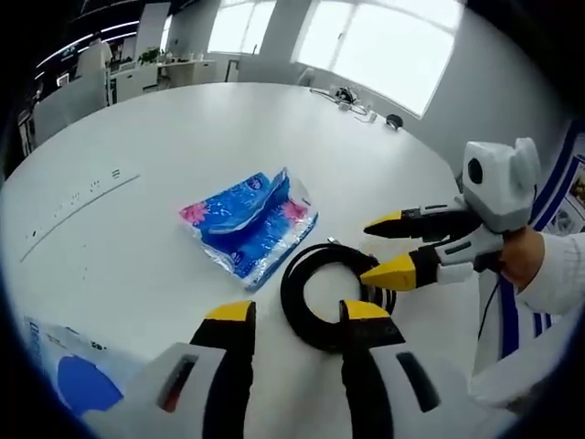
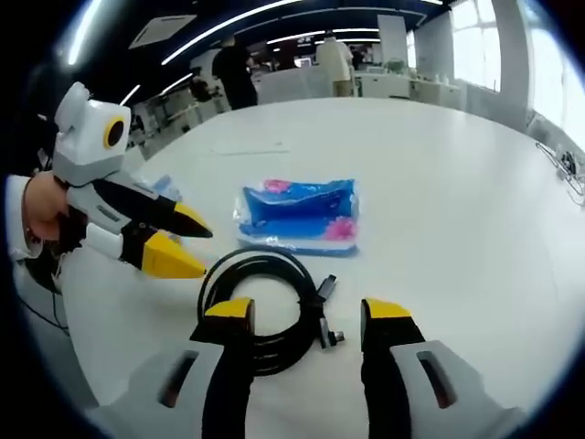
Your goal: Arrange the tabletop items into an orderly group along one side of the table until the central work area is clear of visible clutter.
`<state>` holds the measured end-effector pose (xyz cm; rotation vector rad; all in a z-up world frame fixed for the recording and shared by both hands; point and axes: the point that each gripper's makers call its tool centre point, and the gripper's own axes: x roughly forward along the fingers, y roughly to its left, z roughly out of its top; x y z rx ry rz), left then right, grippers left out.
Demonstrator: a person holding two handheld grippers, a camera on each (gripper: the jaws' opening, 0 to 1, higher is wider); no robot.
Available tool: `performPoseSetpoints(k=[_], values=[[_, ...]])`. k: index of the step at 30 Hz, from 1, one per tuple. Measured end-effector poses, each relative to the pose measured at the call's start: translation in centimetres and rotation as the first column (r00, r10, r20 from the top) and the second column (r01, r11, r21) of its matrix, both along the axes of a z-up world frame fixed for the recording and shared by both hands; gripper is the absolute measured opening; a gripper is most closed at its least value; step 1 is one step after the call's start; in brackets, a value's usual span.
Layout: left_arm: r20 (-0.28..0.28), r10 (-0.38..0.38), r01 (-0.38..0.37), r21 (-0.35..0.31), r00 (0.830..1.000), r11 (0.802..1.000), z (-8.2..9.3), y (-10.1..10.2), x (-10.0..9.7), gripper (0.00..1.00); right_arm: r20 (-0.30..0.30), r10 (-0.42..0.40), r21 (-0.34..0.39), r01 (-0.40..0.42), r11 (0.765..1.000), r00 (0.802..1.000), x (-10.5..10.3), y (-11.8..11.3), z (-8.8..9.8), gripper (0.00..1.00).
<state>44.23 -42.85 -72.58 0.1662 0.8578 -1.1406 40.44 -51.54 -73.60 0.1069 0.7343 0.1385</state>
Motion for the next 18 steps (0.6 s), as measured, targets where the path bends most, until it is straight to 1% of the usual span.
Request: performPoseSetpoints(k=[6, 11, 15, 18], values=[[0.013, -0.012, 0.012, -0.013, 1.000, 1.000, 0.8, 0.4, 0.0, 0.44, 0.015, -0.005, -0.005, 0.005, 1.000, 1.000, -0.1, -0.2, 0.6, 0.49], [0.017, -0.019, 0.019, -0.032, 1.000, 0.999, 1.5, 0.4, -0.3, 0.51, 0.029, -0.014, 0.007, 0.014, 1.000, 0.999, -0.2, -0.1, 1.1, 0.56], [0.022, -0.025, 0.026, -0.038, 0.999, 0.999, 1.9, 0.4, -0.5, 0.54, 0.038, -0.013, 0.006, 0.012, 1.000, 0.999, -0.3, 0.1, 1.7, 0.59], [0.020, -0.028, 0.029, -0.046, 0.999, 0.999, 2.3, 0.6, -0.7, 0.60, 0.042, -0.014, 0.006, 0.013, 1.000, 0.999, -0.3, 0.2, 2.1, 0.61]])
